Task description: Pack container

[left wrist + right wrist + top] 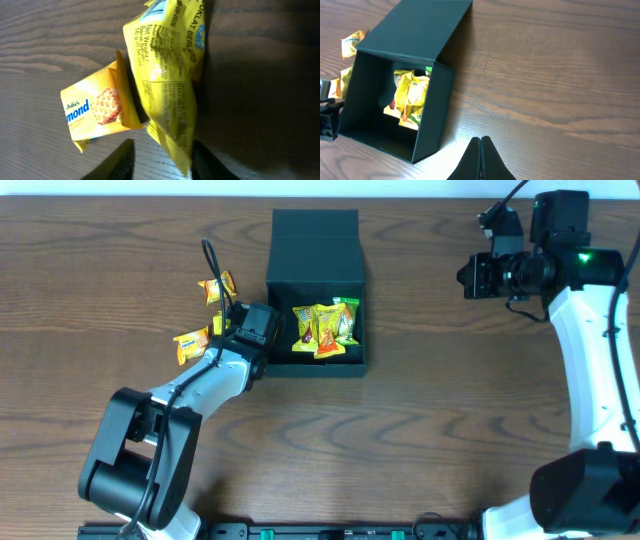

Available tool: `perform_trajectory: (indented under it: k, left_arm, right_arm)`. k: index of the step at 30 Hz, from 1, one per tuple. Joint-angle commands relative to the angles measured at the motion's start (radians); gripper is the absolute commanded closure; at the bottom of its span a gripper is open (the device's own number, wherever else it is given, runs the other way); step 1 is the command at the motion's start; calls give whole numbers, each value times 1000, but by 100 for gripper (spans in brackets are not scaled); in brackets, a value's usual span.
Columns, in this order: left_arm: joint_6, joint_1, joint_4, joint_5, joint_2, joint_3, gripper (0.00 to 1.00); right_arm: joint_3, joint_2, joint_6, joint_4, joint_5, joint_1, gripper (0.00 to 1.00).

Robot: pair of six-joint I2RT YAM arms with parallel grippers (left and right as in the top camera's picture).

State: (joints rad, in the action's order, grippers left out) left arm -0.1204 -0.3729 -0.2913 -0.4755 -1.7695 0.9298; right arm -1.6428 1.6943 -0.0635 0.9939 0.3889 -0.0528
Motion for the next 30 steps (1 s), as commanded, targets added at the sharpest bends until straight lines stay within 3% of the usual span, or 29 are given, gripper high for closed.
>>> perform_trajectory:
  k: [1, 7, 11, 18, 25, 30]
  left_arm:
    - [-16, 16, 6, 34, -9, 13, 68]
    - [-15, 38, 11, 62, -9, 13, 81]
    - [-16, 42, 11, 62, -9, 13, 94]
    - [-16, 42, -2, 61, -4, 27, 94]
    - [-14, 39, -171, 60, 117, 307, 94]
    - [-5, 41, -245, 293, 224, 483, 94]
  right_arm:
    - [-2, -7, -12, 5, 8, 8, 98]
    - [-2, -7, -12, 13, 8, 8, 98]
    - [-2, -7, -12, 13, 8, 8, 98]
    - [-2, -7, -12, 13, 8, 8, 99]
    - [-2, -7, -12, 13, 8, 8, 99]
    - [-2, -7, -12, 13, 8, 8, 98]
